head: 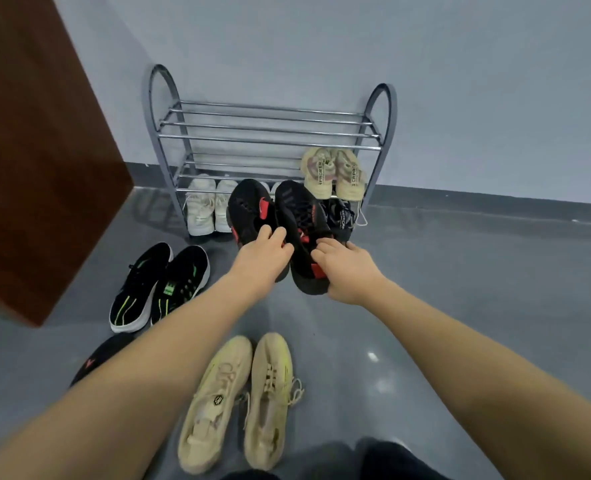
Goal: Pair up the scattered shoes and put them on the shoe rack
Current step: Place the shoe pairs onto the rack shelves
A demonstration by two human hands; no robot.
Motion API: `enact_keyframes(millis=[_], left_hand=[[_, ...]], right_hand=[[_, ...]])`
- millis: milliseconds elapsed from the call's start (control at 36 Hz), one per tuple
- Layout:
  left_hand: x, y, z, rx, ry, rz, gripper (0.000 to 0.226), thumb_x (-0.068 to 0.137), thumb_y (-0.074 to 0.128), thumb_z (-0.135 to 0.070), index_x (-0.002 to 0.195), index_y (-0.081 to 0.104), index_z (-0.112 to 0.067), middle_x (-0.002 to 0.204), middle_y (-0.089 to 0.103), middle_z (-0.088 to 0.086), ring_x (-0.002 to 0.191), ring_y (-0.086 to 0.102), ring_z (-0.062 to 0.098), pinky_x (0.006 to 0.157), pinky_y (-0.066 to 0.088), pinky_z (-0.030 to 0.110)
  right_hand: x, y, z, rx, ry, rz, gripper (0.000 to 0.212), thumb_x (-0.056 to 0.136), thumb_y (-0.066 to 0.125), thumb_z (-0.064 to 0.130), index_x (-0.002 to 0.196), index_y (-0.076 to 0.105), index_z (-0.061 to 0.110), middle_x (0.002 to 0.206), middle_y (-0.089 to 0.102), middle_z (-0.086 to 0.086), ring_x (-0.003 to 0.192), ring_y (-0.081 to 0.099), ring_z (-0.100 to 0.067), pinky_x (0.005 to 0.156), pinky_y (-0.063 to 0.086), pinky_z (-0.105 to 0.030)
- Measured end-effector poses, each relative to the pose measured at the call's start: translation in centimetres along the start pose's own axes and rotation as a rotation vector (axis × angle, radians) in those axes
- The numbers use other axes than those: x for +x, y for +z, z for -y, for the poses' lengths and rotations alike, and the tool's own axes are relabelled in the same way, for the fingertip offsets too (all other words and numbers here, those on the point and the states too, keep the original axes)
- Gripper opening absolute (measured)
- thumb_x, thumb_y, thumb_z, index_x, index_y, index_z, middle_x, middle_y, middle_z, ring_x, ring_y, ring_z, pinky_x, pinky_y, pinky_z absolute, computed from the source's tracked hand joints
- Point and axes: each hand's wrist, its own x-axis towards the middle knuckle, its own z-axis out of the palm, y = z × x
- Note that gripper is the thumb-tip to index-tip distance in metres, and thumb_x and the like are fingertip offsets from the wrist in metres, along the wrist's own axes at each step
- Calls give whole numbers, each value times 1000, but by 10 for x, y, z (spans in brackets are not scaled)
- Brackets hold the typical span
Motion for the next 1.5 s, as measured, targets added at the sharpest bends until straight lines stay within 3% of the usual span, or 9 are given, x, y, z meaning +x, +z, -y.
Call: enact_keyframes(millis=[250,667,889,1028,1167,1278,1389,1444,1500], left_hand=[[59,12,25,-17,-102,3,43,82,65,-7,120,45,-9,127,33,4,120,32,24,61,38,22],[189,64,71,-5,-174,-16,36,80,63,-2,113,48,-8,122,37,6,115,35,25,60,43,26],[256,85,115,40,-100,-156,45,50,77,11,86,57,-7,96,48,6,90,43,23,35,34,21],[286,96,138,1,-48,-235,55,42,73,17,89,57,-7,96,41,5,91,36,22,34,45,30],[296,114,141,-6,-114,-133,63,40,77,11,97,60,-8,97,49,3,96,44,22,35,43,24],[299,122,134,-161,-226,-73,63,65,67,7,125,49,-6,118,44,9,118,37,25,68,56,35],[304,118,125,-128,-351,85,66,76,66,-11,135,35,-10,137,29,9,139,19,33,109,34,44],[305,121,118,-119,-439,131,67,81,68,-17,136,31,-14,141,26,5,141,14,39,113,26,50],[308,125,113,-138,-499,114,57,84,64,-11,132,34,-15,135,32,4,137,24,41,108,33,50]], right_hand=[[65,-2,-37,10,-71,-78,29,78,58,15,106,50,11,121,49,-2,131,34,-18,100,40,-46],[202,25,-116,20,-216,-117,32,77,57,14,108,50,9,121,49,-5,126,38,-21,96,38,-35],[280,29,-145,-8,-259,-182,31,73,58,15,104,52,12,112,56,-2,114,45,-22,87,30,-29],[312,36,-160,45,-274,-196,26,71,58,15,96,50,14,107,59,-1,115,44,-23,93,26,-36],[339,42,-161,162,-255,-113,27,78,57,16,104,49,16,122,56,-1,136,32,-20,115,13,-48],[347,52,-161,174,-276,-57,32,79,56,13,110,48,15,125,54,-3,140,26,-20,118,5,-51],[348,57,-160,196,-256,-52,33,77,57,12,108,47,14,123,55,-3,141,27,-21,118,2,-52],[347,59,-158,214,-241,-67,36,77,58,14,111,46,14,126,54,-3,142,25,-20,118,1,-51],[346,59,-156,191,-222,-65,43,77,59,18,117,44,13,132,50,-5,143,23,-19,118,1,-49]])
